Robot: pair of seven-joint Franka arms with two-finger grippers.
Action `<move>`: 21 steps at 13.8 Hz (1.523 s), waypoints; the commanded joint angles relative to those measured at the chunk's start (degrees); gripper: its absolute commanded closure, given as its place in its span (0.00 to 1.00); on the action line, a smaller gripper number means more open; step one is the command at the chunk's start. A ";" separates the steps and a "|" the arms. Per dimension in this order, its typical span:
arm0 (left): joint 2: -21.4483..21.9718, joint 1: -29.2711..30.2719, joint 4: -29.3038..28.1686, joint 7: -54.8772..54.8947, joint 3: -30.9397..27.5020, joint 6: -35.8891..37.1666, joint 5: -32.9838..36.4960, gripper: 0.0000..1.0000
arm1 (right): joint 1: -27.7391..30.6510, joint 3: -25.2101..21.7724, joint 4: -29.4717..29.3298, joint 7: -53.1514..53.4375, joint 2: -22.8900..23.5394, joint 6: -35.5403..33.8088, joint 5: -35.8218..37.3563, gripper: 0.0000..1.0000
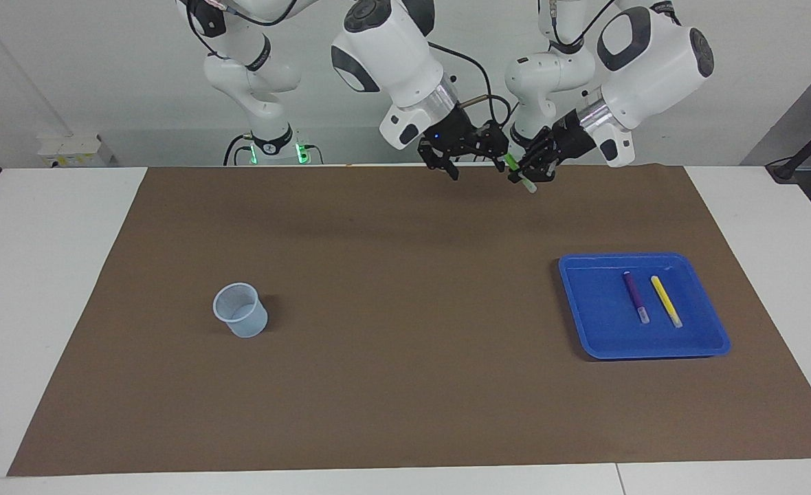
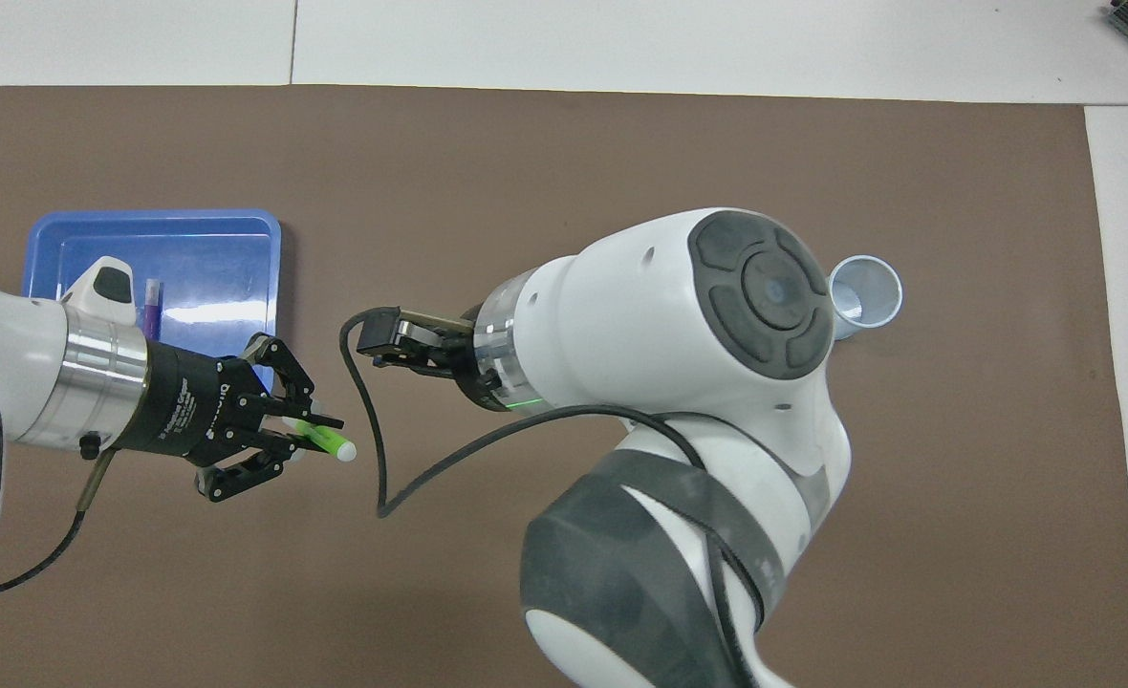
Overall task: Right arm passes pens to left for tray arrangement
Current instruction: 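Move the green pen into the tray while the right gripper withdraws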
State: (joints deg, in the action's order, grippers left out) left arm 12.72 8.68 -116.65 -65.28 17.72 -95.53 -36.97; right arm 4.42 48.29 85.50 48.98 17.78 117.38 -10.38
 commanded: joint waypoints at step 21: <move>-15.34 0.81 -0.24 49.70 -0.06 -30.32 34.42 1.00 | 20.72 0.14 1.69 -48.02 -3.54 -19.91 19.17 0.00</move>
State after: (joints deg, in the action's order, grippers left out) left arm 0.35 7.87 -119.64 -19.50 17.67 -126.00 -4.75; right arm 24.20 47.90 85.79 2.64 15.68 97.75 7.35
